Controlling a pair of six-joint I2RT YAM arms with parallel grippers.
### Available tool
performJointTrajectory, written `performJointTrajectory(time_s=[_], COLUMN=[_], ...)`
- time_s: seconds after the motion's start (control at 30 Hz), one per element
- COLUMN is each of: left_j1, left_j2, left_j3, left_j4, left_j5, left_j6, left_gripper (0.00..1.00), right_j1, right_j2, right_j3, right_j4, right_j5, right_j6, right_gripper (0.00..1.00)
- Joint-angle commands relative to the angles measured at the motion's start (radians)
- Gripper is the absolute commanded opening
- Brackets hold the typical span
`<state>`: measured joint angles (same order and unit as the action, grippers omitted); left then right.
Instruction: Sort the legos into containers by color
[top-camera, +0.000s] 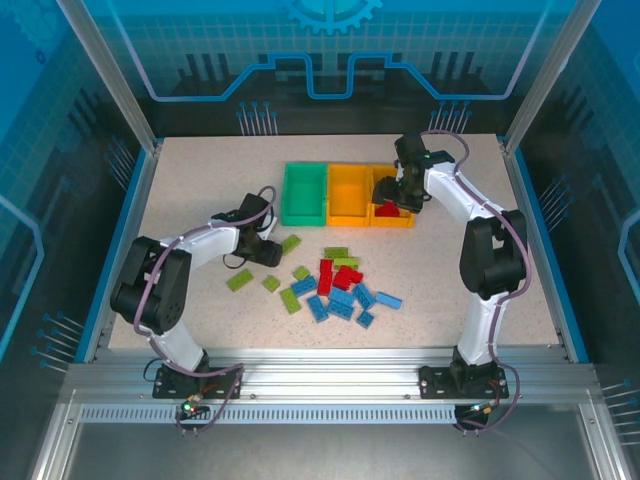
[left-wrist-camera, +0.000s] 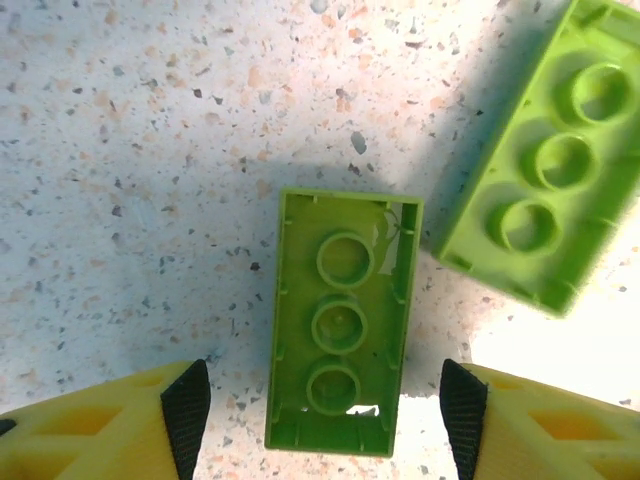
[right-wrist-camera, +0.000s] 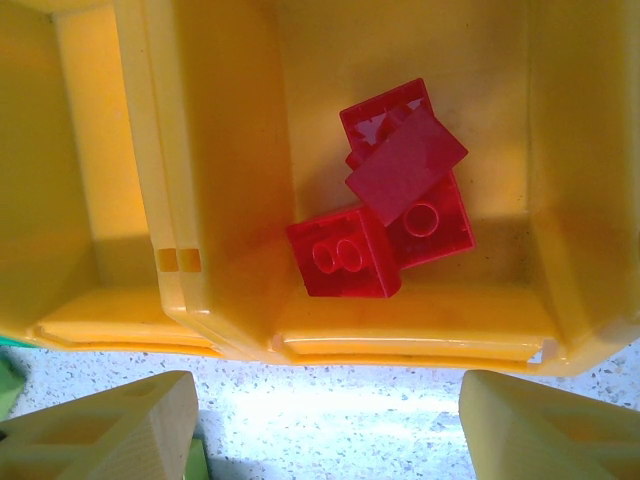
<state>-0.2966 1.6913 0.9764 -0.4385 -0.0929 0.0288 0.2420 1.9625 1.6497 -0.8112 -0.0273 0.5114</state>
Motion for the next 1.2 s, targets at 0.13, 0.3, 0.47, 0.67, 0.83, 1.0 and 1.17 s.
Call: performJointTrajectory(time_s=[0.13,0.3,0.47,0.67,0.83,1.0,1.17], left_j1=[0.005,0.010,0.011,0.022,0.028,0.028,0.028], left_j2=[-0.015,0.050,0.066,0.067,0.018,-0.068,-0.086], left_j3=[-0.001,0.045,0.039,0.048,0.038,0.090,0.212], left_j4=[0.012,-0.019,-0.007,-0.008,-0.020,-0.044,-0.054], left_j5=[-0.008,-0.003,0.009,0.023,0.017,0.018,0.042], left_j6=[0.025,0.052,0.049,0.027,-0.006,-0.057,-0.104], left_gripper=[0.65,0.64,0.62,0.43,0.27,0.25,0.25], right_j1=[-0.007,-0.010,-0.017,-0.017,-0.018,-0.013,-0.008], right_j2=[0.010,0.005,0.000,0.002,-0.008,-0.041,-0.052], right_j3=[-0.008,-0.012,-0.022,-0.022,-0.035,-0.057,-0.053], right_j4=[-0.019,-0.022,-0.020,-0.016,-0.003,0.041,0.044], right_j5=[-0.003,0.000,0.004,-0.001,-0.006,-0.028,-0.029], right_j6=[-0.010,-0.009,-0.008,-0.006,-0.009,-0.008,-0.011], right_gripper=[0.71,0.71,0.71,0.72,0.72,0.72,0.72])
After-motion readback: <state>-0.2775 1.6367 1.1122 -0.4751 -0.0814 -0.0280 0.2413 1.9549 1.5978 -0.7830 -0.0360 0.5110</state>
